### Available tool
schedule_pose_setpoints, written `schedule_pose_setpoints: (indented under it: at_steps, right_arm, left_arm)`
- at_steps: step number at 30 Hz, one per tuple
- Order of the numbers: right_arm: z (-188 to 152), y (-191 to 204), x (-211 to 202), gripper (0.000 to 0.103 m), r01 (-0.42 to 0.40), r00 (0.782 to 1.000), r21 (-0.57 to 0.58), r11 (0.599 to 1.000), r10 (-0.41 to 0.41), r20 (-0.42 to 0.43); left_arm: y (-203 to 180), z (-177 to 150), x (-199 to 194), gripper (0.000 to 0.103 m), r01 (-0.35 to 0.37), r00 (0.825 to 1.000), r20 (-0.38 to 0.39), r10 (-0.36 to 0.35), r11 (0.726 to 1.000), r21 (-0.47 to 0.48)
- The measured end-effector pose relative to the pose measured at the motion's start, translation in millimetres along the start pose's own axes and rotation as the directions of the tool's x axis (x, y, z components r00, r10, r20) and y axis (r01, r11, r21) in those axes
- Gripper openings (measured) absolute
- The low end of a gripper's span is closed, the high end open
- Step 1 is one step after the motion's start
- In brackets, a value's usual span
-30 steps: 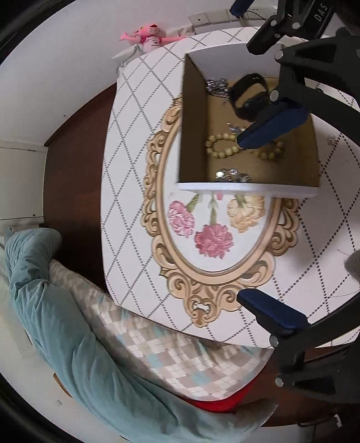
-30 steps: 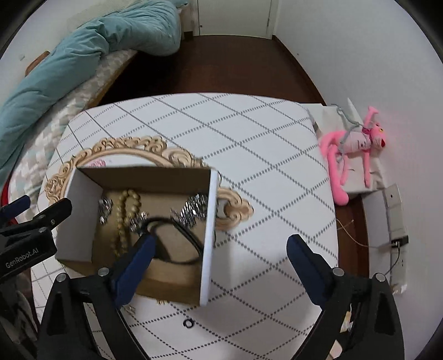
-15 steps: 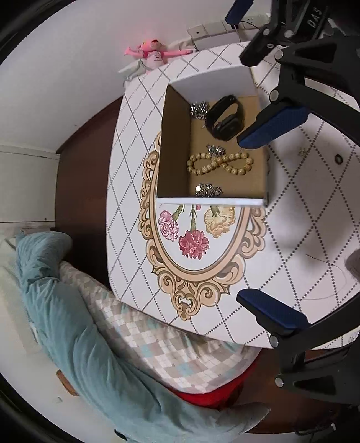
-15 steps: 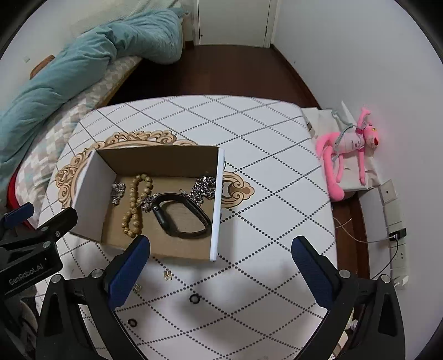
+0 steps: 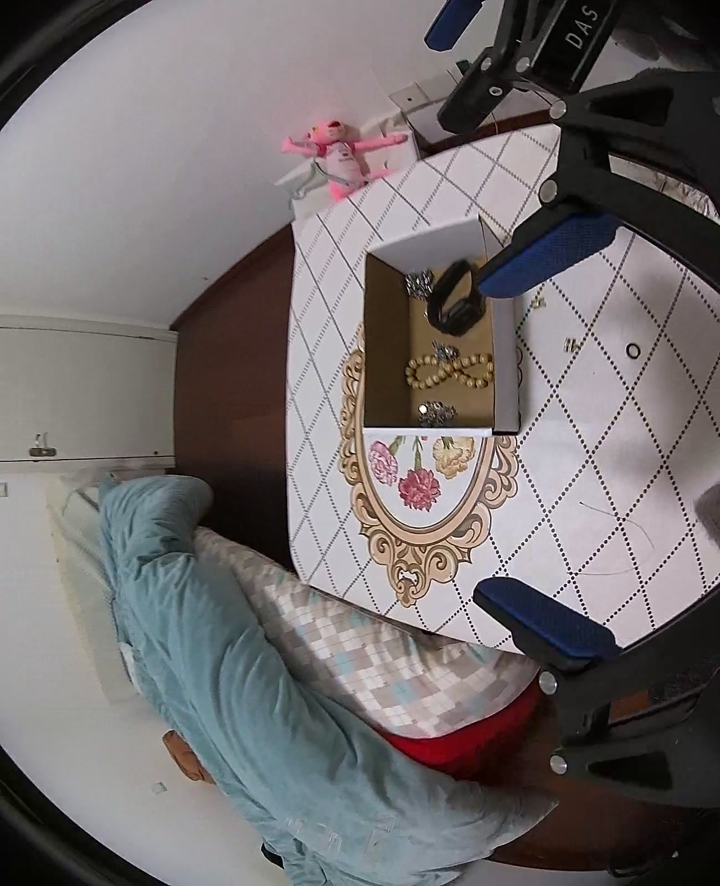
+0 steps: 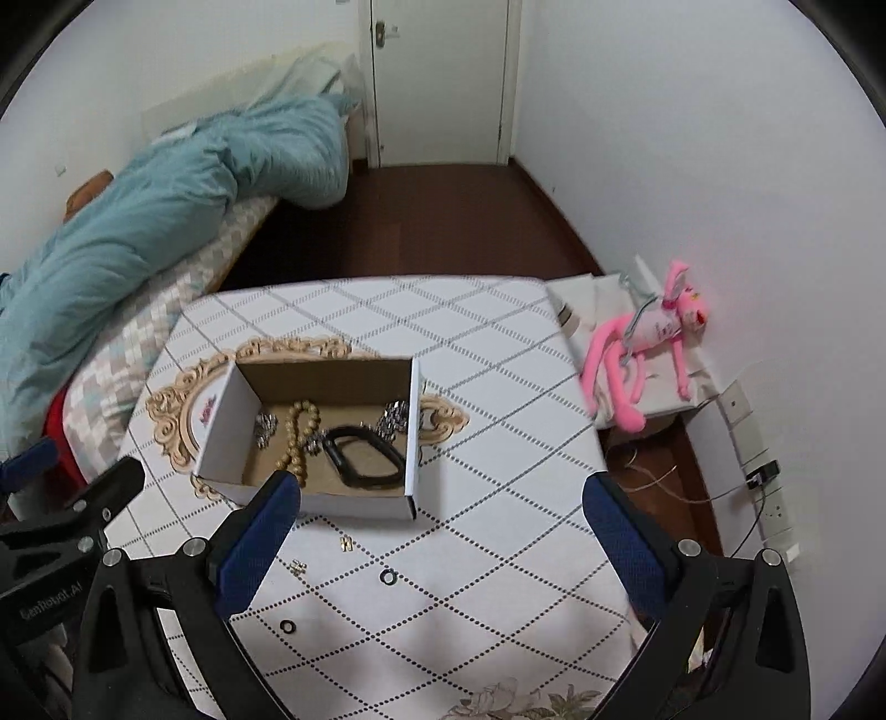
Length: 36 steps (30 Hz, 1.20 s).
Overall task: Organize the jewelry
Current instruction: 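Withdraw both grippers from the box, then grasp a small black ring with the right gripper while the left gripper grasps another black ring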
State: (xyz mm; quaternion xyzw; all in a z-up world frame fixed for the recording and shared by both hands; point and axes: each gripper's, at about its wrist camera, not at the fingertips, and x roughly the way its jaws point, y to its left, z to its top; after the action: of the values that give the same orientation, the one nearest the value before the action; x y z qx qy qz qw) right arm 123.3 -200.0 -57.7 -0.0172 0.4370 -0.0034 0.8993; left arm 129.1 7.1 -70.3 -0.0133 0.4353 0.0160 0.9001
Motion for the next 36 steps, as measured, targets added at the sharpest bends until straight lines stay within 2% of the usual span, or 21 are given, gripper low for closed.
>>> schedule_pose_setpoints:
  at_steps: [7, 11, 17, 22, 27, 29, 33, 36]
  right_arm:
    - [0.8, 0.1, -36.2, 0.103, -0.008, 0.998, 0.013, 1.000, 0.007, 0.060]
    - [-2.3, -0.6, -38.4, 0.103, -0.021, 0.998, 0.022, 1.000, 0.020, 0.052]
    - [-26.8, 1.2, 12.9, 0.103, -0.046, 0.995, 0.018, 0.999, 0.047, -0.090]
    - [-60.8, 5.2, 72.5, 0.101, -0.101, 0.973, 0.034, 0.994, 0.105, -0.203]
    - [-89.4, 15.4, 118.2, 0.085, -0.124, 0.952, 0.038, 0.991, 0.130, -0.278]
    - [-96.3, 19.1, 130.1, 0.072, -0.130, 0.947, 0.036, 0.991, 0.134, -0.292]
    - [-105.8, 25.0, 146.0, 0.054, -0.144, 0.941, 0.030, 0.989, 0.147, -0.305]
    - [-106.8, 30.9, 147.1, 0.041, -0.142, 0.949, 0.001, 0.990, 0.136, -0.285]
  left_arm:
    - [-2.1, -0.3, -24.4, 0.103, 0.012, 0.999, 0.039, -0.012, 1.000, -0.008]
    - [-2.5, -2.5, -17.4, 0.103, -0.025, 1.000, 0.013, 0.025, 1.000, -0.011]
    - [0.1, -24.7, 26.6, 0.103, -0.063, 0.994, -0.090, 0.063, 0.998, 0.005]
    - [2.5, -58.5, 79.5, 0.103, -0.096, 0.969, -0.227, 0.100, 0.995, 0.031]
    - [8.4, -85.5, 113.3, 0.103, -0.091, 0.944, -0.316, 0.093, 0.996, 0.019]
    - [9.5, -91.5, 121.4, 0.103, -0.098, 0.938, -0.333, 0.100, 0.995, 0.022]
    - [11.7, -97.6, 128.4, 0.103, -0.111, 0.933, -0.341, 0.115, 0.993, 0.029]
    - [12.2, -100.5, 128.5, 0.103, -0.115, 0.934, -0.338, 0.120, 0.993, 0.035]
